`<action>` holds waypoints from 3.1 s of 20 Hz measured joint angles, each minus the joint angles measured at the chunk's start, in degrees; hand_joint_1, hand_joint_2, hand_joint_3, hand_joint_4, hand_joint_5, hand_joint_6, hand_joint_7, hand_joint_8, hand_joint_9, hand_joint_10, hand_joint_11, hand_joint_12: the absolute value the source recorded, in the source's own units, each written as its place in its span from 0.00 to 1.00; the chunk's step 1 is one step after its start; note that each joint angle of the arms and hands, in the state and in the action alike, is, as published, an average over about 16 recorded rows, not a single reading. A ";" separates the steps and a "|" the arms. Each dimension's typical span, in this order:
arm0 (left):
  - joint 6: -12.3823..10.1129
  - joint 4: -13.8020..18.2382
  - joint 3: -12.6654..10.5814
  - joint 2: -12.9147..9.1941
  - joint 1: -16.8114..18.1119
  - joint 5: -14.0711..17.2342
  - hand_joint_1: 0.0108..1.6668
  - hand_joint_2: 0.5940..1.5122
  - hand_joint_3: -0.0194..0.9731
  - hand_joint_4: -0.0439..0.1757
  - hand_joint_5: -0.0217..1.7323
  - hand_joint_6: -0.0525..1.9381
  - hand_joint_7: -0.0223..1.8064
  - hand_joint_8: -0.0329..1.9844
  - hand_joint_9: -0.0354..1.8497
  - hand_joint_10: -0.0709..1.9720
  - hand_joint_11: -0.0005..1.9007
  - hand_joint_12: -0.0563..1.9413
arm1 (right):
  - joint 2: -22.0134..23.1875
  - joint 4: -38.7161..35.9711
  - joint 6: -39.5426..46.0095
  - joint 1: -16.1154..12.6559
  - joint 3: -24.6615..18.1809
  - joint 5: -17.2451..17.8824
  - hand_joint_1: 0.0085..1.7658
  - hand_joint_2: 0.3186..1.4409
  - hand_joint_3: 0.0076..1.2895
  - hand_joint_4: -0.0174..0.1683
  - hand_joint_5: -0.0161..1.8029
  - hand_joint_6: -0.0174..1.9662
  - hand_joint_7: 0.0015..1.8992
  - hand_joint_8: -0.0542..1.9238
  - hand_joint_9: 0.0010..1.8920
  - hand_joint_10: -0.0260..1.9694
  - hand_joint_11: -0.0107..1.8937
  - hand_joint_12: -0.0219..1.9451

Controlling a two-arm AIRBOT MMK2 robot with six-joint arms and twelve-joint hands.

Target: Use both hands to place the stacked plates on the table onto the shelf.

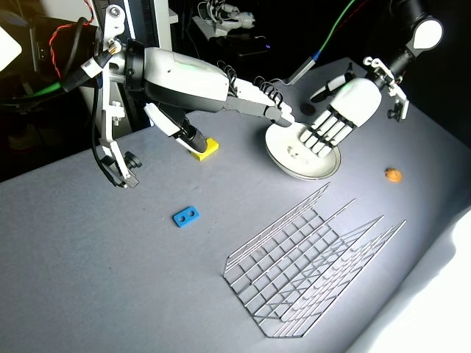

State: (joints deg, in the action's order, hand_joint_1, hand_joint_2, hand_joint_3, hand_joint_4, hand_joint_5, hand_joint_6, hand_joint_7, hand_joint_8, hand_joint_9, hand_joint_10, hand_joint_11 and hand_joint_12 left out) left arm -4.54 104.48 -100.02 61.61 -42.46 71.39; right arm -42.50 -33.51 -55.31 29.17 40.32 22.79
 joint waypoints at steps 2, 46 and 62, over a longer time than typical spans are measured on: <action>0.00 0.07 1.20 0.01 0.36 -0.70 0.00 0.62 0.03 0.18 0.01 0.02 0.01 0.01 0.03 0.03 0.01 0.02 | -1.38 1.27 -3.05 0.54 0.05 -0.58 0.67 0.60 0.01 0.10 0.02 0.02 0.01 0.04 0.01 0.02 0.01 0.16; -1.47 1.16 5.64 0.65 4.38 -4.07 0.00 0.61 0.03 0.20 0.01 0.02 0.01 0.01 0.03 0.03 0.01 0.03 | -38.26 17.01 -23.14 3.87 23.77 -4.45 0.67 0.57 0.01 0.04 0.43 0.20 0.48 0.20 0.56 0.17 0.45 0.51; -11.27 1.26 5.20 -7.56 19.26 -1.55 0.00 0.63 0.03 0.19 0.02 0.03 0.02 0.01 0.03 0.03 0.01 0.03 | -33.77 17.51 -25.32 0.48 18.62 -5.02 0.66 0.56 0.01 0.08 0.47 0.50 0.57 0.35 0.71 0.05 0.52 0.52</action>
State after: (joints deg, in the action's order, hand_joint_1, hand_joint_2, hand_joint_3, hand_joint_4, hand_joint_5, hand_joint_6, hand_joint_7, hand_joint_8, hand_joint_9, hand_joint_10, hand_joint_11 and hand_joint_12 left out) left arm -15.80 105.74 -94.82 54.05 -23.20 69.84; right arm -76.27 -16.00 -80.63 29.65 58.94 17.77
